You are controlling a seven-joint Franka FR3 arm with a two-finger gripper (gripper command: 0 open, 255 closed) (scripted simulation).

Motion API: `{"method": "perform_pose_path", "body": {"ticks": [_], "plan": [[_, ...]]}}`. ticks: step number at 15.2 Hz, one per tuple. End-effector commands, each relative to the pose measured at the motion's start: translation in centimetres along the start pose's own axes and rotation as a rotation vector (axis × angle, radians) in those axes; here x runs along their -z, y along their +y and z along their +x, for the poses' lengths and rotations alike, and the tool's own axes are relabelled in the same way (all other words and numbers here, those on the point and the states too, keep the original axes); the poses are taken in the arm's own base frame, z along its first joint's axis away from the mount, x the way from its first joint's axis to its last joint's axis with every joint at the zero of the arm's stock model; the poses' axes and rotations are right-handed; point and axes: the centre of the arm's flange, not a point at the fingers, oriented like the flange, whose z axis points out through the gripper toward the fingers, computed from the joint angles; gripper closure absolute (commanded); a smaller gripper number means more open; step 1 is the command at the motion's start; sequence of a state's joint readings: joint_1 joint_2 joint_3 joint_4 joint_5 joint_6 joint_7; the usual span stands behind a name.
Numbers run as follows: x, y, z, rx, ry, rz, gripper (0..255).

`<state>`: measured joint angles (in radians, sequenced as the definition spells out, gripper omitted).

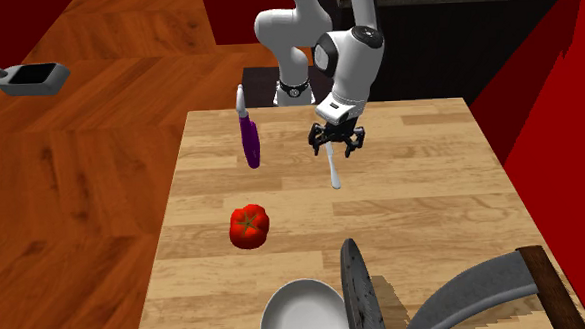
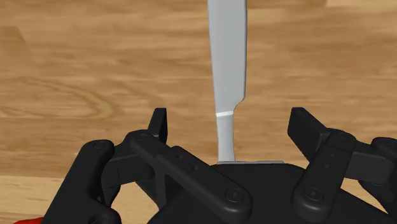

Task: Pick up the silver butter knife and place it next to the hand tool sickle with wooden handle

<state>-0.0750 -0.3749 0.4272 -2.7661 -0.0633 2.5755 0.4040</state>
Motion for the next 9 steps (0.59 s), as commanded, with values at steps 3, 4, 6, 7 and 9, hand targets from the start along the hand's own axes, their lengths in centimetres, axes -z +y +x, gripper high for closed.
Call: {"method": "perform_pose_path", "body": {"ticks": [3, 4, 6, 7, 9], "plan": [[-0.02, 0.00, -0.01, 0.000, 0.000, 0.000, 0], [-0.02, 0.00, -0.01, 0.000, 0.000, 0.000, 255], [-0.01, -0.02, 0.00, 0.000, 0.000, 0.000, 255], [-0.04, -0.06, 0.05, 0.000, 0.000, 0.000, 255], [-0.04, 0.05, 0.08, 0.000, 0.000, 0.000, 255]]}}
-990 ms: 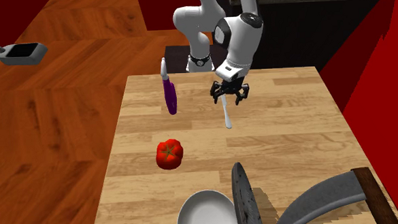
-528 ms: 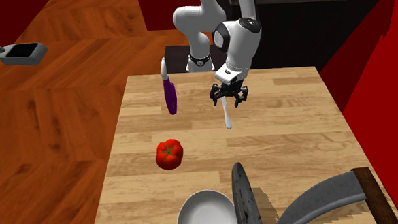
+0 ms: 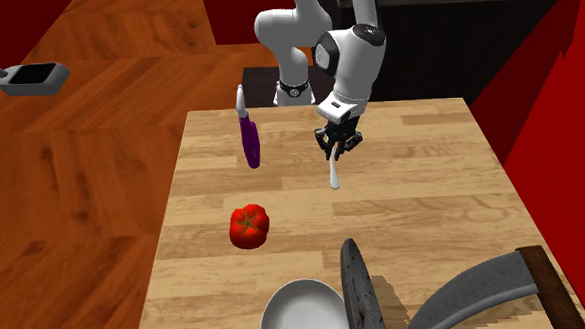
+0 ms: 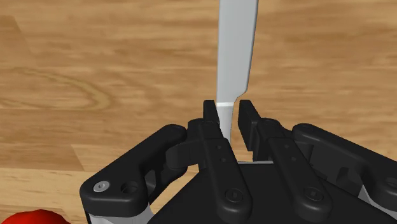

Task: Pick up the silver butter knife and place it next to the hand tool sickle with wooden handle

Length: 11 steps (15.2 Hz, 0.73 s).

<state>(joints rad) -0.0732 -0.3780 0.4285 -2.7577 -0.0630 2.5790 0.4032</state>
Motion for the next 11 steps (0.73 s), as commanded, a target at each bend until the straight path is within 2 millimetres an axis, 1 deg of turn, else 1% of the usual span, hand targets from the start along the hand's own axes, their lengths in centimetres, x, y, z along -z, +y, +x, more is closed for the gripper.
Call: {"method": "perform_pose_path", "body": {"ticks": [1, 4, 11], "plan": [[-0.4, 0.3, -0.3, -0.003, -0.014, -0.004, 255], [-0.5, 0.2, -0.3, -0.003, -0.014, -0.004, 255], [3.1, 0.7, 0.5, -0.003, -0.014, -0.004, 255]]}}
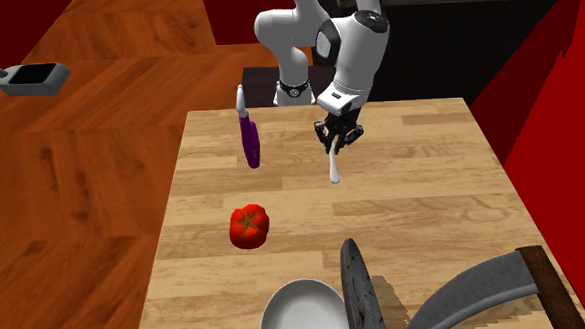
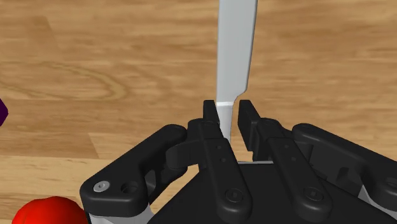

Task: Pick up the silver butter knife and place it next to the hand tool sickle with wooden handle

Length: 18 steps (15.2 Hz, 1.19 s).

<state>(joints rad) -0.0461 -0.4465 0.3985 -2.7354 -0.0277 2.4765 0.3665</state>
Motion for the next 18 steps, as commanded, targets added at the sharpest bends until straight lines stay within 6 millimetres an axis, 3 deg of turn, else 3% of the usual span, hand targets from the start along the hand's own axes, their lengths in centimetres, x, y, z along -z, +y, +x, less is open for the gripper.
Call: {"method": "perform_pose_path", "body": {"ticks": [1, 17, 18], "plan": [[1.1, 0.2, 0.3, 0.000, -0.001, 0.000, 255], [8.9, 1.2, 2.0, 0.000, -0.001, 0.000, 255], [8.8, 0.5, 3.1, 0.000, -0.001, 0.000, 255]]}}
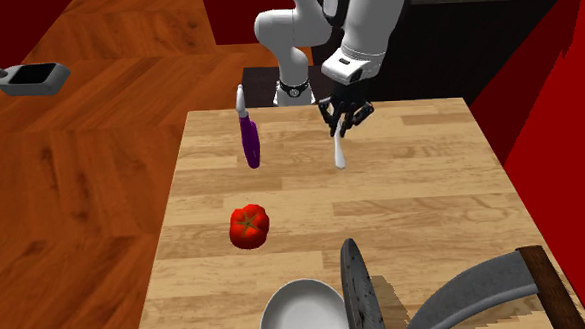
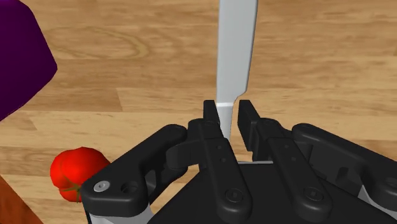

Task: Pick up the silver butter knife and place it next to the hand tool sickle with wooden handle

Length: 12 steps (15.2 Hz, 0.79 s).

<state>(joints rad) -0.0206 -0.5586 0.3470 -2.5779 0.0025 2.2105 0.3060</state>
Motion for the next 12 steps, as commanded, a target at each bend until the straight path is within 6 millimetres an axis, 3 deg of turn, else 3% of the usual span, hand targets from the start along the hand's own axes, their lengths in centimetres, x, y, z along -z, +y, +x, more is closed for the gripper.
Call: {"method": "perform_pose_path", "body": {"ticks": [1, 12], "plan": [[0.0, -1.1, 1.8, 0.000, -0.001, 0.000, 255], [-1.5, -9.0, 13.8, 0.000, -0.001, 0.000, 255]]}}
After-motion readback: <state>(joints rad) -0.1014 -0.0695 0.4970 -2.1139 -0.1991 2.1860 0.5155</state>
